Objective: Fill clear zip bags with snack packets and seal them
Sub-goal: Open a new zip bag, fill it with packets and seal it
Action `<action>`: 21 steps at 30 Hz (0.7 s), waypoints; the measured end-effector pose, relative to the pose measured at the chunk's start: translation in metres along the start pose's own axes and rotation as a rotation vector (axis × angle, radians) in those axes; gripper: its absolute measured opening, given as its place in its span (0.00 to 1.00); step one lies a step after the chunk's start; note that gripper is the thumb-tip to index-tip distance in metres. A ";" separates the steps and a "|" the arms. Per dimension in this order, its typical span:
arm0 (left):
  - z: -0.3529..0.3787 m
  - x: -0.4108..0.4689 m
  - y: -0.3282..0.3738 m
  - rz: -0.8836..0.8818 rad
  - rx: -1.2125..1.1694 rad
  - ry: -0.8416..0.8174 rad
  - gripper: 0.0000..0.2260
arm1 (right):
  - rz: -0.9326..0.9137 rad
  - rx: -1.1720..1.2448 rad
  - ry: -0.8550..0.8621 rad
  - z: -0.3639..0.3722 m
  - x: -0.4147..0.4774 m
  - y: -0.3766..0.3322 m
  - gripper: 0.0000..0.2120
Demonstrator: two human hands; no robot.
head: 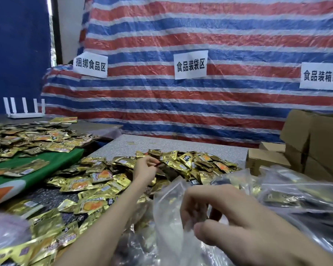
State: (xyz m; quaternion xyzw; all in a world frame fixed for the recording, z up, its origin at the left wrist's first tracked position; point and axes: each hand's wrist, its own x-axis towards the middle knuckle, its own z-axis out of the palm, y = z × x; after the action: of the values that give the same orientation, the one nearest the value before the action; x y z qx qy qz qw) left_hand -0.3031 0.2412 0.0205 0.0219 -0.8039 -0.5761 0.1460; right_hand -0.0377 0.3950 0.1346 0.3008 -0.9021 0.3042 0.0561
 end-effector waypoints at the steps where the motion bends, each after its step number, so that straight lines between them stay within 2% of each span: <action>1: -0.016 -0.008 0.005 0.032 -0.055 -0.009 0.13 | 0.021 -0.006 -0.016 0.001 -0.001 -0.005 0.09; 5: -0.079 -0.047 0.022 0.230 -0.072 0.097 0.13 | 0.018 -0.039 -0.049 0.004 -0.002 -0.019 0.07; 9: -0.134 -0.087 0.042 0.398 -0.095 0.247 0.07 | -0.017 -0.059 -0.064 0.008 -0.003 -0.025 0.07; 14: -0.174 -0.131 0.079 0.646 -0.046 0.408 0.08 | -0.086 -0.090 -0.063 0.019 0.003 -0.025 0.09; 18: -0.189 -0.158 0.105 0.730 -0.157 0.515 0.08 | -0.120 -0.074 -0.087 0.028 0.007 -0.026 0.10; 21: -0.192 -0.177 0.118 0.755 -0.170 0.497 0.08 | -0.135 -0.055 -0.073 0.034 0.010 -0.028 0.10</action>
State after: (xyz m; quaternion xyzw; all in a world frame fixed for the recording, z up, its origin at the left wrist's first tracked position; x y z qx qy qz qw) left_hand -0.0686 0.1403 0.1494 -0.1472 -0.6463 -0.5237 0.5352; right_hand -0.0270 0.3527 0.1240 0.3705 -0.8891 0.2636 0.0516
